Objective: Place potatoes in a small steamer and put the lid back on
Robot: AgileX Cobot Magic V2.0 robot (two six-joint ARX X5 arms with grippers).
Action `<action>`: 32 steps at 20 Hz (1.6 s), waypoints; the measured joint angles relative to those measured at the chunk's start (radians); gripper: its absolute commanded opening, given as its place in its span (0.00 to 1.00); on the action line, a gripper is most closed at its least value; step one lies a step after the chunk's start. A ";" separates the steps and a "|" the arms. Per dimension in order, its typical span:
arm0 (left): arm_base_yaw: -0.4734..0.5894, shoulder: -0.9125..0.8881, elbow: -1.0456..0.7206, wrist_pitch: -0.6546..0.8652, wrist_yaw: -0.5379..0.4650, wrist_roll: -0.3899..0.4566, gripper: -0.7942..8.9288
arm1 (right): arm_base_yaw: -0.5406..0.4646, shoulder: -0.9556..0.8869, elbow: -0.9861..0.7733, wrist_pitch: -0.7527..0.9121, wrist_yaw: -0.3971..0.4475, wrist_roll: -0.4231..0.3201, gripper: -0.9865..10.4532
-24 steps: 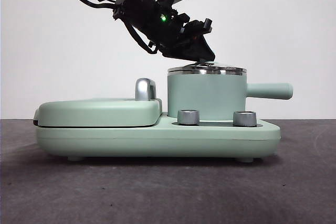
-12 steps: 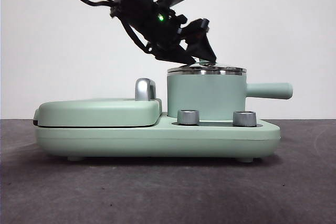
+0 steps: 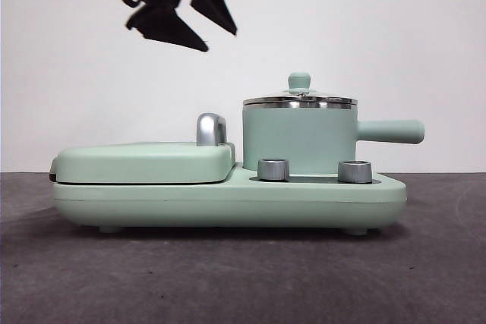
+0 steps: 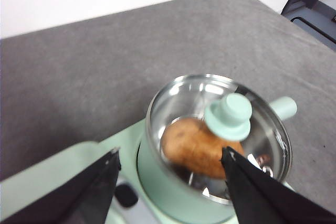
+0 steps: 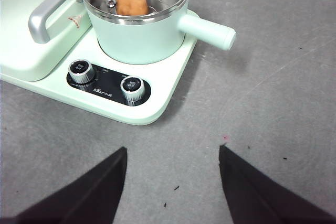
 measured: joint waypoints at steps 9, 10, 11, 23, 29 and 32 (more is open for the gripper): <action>0.064 -0.356 -0.360 0.008 0.001 -0.051 0.40 | 0.000 0.009 0.000 -0.001 -0.055 0.000 0.33; 0.070 -0.405 -0.407 0.005 0.001 -0.059 0.40 | 0.000 0.021 0.000 -0.001 -0.060 0.000 0.33; 0.072 -0.451 -0.447 0.002 0.000 -0.068 0.40 | 0.000 0.039 0.000 -0.001 -0.070 0.000 0.33; 0.095 -0.898 -0.703 -0.227 -0.047 -0.150 0.40 | 0.014 0.306 0.000 0.137 -0.244 -0.019 0.33; 0.095 -0.969 -0.703 -0.277 -0.046 -0.154 0.40 | 0.019 0.303 0.000 0.137 -0.244 -0.019 0.33; 0.095 -1.001 -0.703 -0.273 -0.046 -0.156 0.25 | 0.019 0.298 0.000 0.146 -0.244 -0.019 0.22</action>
